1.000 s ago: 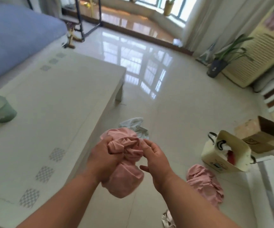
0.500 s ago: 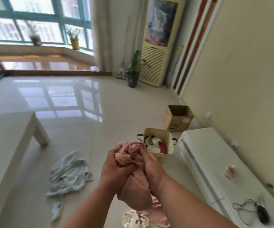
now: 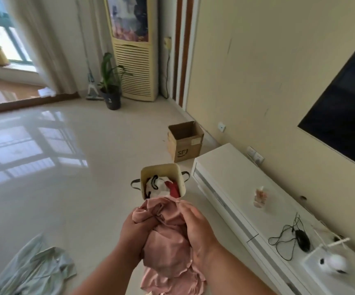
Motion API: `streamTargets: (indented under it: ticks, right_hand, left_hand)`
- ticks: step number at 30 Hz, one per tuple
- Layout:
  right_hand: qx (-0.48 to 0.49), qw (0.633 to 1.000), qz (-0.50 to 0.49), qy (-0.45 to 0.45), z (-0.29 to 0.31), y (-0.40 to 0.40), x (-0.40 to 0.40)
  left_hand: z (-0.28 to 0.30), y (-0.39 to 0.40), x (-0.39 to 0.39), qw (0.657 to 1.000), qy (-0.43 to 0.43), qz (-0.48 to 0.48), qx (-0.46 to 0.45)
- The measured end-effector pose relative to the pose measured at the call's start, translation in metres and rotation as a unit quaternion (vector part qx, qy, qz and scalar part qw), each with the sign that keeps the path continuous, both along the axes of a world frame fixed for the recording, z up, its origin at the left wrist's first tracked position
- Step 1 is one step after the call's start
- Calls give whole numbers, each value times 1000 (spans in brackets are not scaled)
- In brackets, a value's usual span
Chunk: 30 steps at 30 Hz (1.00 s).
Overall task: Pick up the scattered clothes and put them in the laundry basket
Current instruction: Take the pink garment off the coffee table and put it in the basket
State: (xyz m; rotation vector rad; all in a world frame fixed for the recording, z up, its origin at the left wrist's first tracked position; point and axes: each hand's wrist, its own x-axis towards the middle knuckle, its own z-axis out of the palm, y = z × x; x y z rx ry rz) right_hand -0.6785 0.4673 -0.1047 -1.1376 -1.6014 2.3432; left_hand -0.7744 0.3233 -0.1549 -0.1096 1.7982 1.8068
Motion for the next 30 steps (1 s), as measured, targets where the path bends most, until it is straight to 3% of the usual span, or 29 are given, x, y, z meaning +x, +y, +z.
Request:
streamTargets:
  ticks: [10,14,23,30]
  right_hand:
    - [31,982,-180,-52,-87,42,-70]
    - [19,979,-188,-83,-120,39,-80]
    - [24,970,-207,-125,-150,62,-98]
    - [8,967,-211,-142,-160,63,-87]
  left_hand:
    - [-74,136,-224,994,58,-26,-87]
    - [-105,176,-277,992,65,-53,-99]
    - [-158,183,-292,972,58,-99,-208]
    - [-185,162,-266,964,33,-118,-234]
